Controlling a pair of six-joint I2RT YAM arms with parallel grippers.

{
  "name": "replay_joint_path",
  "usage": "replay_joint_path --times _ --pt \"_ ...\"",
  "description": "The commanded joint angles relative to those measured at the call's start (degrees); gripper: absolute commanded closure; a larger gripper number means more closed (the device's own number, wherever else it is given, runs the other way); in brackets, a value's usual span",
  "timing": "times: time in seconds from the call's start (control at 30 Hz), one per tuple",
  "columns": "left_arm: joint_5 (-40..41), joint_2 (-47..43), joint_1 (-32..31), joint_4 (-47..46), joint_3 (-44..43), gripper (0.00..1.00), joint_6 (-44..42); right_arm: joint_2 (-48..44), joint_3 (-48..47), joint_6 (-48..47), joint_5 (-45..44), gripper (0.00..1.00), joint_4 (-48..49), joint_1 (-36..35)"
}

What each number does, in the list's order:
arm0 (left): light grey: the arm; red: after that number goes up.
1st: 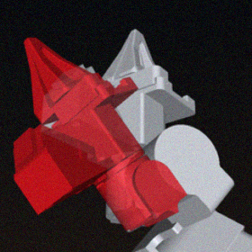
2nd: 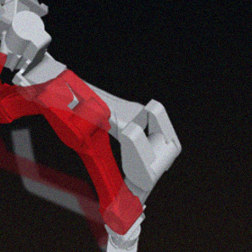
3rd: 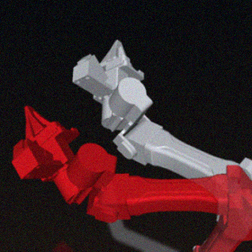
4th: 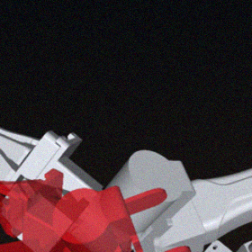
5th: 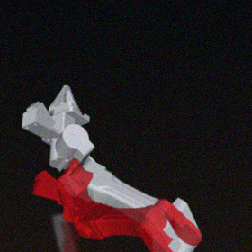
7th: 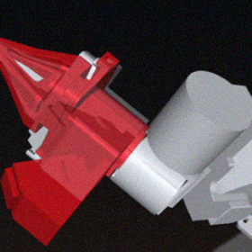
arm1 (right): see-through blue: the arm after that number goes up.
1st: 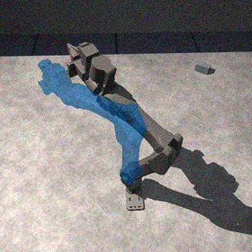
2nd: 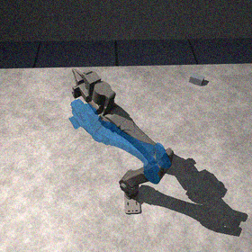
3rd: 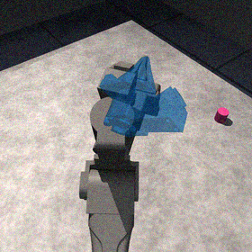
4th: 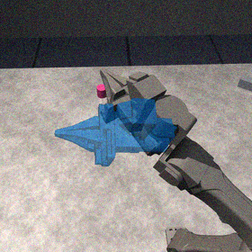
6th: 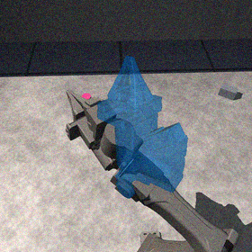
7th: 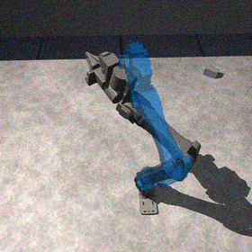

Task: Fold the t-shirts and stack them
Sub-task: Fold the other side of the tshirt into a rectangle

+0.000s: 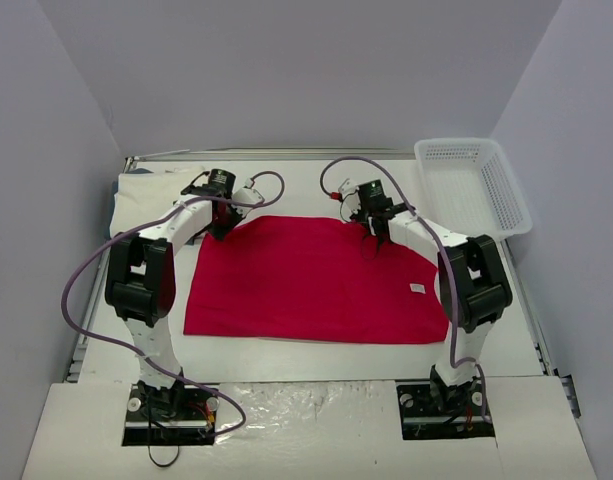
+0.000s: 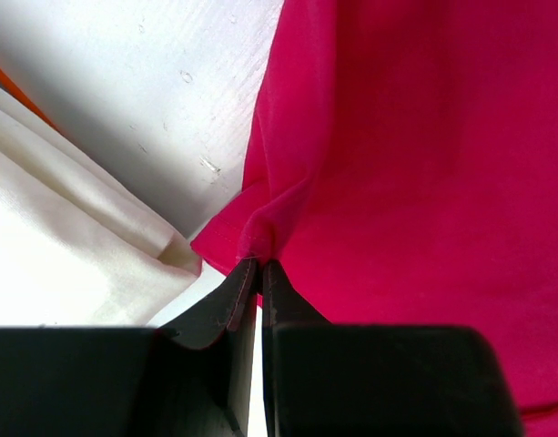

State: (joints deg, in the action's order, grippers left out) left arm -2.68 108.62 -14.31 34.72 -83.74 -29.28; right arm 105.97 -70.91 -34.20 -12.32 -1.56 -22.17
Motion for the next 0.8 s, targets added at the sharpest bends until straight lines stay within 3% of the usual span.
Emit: replay_joint_path --times 0.0,0.2,0.63,0.67,0.7,0.77 --pt "0.57 -2.98 -0.28 0.17 -0.54 0.97 0.71 -5.68 2.88 -1.05 3.87 1.0 0.07 -1.38" --pt "0.39 -2.1 -0.46 0.61 -1.07 0.98 0.89 -10.52 8.33 0.01 11.69 1.0 -0.02 -3.13" --pt "-1.63 -3.06 -0.2 0.35 0.07 0.98 0.63 -7.8 9.57 -0.96 13.46 0.99 -3.0 -10.43" --pt "-1.63 -3.15 -0.2 0.35 0.25 0.97 0.54 -7.63 9.22 -1.05 13.28 0.93 -3.88 -10.69" --pt "-1.63 -3.24 -0.11 0.7 0.25 0.98 0.28 -7.01 7.74 -0.96 13.37 0.78 -5.28 -10.7" --pt "-1.63 -3.5 -0.02 0.79 0.34 0.98 0.19 -6.83 6.32 -0.7 14.33 0.69 -9.41 -10.7"
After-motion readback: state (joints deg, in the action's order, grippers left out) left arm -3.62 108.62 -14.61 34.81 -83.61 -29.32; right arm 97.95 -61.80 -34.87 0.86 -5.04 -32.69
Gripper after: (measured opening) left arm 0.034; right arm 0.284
